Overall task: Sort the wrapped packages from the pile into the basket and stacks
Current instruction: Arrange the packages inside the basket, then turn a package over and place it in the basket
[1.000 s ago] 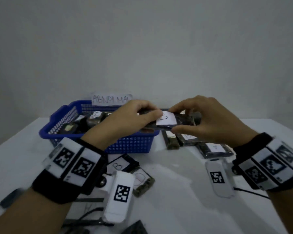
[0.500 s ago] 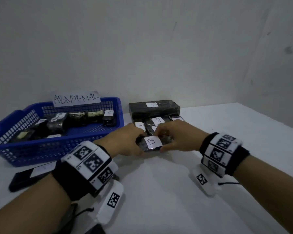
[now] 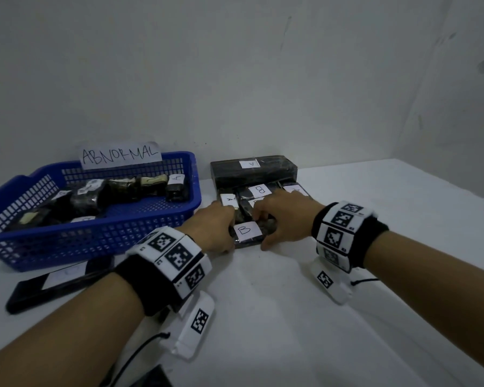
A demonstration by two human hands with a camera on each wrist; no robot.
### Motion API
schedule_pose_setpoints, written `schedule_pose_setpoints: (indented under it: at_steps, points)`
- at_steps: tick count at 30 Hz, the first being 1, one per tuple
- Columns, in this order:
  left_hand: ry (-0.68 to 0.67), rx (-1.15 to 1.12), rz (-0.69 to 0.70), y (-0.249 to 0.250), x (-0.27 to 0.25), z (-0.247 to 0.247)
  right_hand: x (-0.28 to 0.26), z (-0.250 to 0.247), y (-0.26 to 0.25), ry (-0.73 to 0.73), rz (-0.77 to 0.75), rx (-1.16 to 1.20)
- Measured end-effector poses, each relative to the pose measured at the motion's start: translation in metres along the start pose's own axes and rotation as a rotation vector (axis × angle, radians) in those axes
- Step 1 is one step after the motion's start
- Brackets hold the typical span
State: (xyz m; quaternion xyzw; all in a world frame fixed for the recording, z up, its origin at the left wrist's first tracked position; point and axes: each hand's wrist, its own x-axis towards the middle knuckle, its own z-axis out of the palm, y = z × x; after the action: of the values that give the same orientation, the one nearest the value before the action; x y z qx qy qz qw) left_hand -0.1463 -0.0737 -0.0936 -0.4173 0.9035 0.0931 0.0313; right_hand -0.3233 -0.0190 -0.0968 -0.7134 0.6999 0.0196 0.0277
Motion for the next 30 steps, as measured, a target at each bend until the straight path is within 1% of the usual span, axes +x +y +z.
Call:
schedule_pose_setpoints:
  at_steps: [4, 7, 10, 12, 13, 15, 18, 20, 22, 24, 26, 27, 28, 30]
  points:
    - [0.019, -0.031, 0.009, -0.003, -0.008, -0.005, -0.005, -0.004, 0.001, 0.030, 0.011, 0.059]
    - [0.075, -0.127, 0.056, -0.005, -0.026, -0.019, -0.013, -0.018, -0.005, 0.077, -0.013, 0.077]
    - [0.113, -0.243, 0.091, -0.015, -0.056, -0.042, -0.022, -0.036, -0.022, 0.142, -0.094, 0.194]
    - [0.161, -0.280, 0.093, -0.030, -0.080, -0.055, -0.028, -0.046, -0.043, 0.137, -0.160, 0.278]
    - [0.184, -0.292, 0.080, -0.038, -0.089, -0.060, -0.031, -0.050, -0.055, 0.106, -0.190, 0.299]
    - [0.191, -0.303, 0.020, -0.058, -0.110, -0.063, -0.036, -0.055, -0.087, -0.004, -0.238, 0.288]
    - [0.098, -0.287, -0.086, -0.085, -0.129, -0.056, -0.028, -0.050, -0.131, -0.171, -0.231, 0.154]
    - [0.026, -0.262, -0.137, -0.099, -0.135, -0.048, -0.019, -0.038, -0.155, -0.243, -0.212, 0.040]
    - [-0.005, -0.256, -0.154, -0.108, -0.137, -0.042, -0.011, -0.026, -0.168, -0.282, -0.196, -0.020]
    - [-0.030, -0.262, -0.159, -0.113, -0.139, -0.038, -0.008, -0.021, -0.172, -0.286, -0.180, 0.051]
    - [-0.040, -0.294, -0.144, -0.118, -0.142, -0.036, -0.009, -0.024, -0.169, -0.256, -0.194, 0.138]
    - [-0.012, -0.338, -0.133, -0.120, -0.143, -0.036, -0.010, -0.027, -0.167, -0.229, -0.208, 0.195]
    - [0.044, -0.401, -0.130, -0.122, -0.145, -0.037, -0.011, -0.032, -0.164, -0.194, -0.216, 0.271]
    - [0.192, -0.542, -0.149, -0.128, -0.150, -0.043, -0.011, -0.044, -0.160, -0.113, -0.231, 0.463]
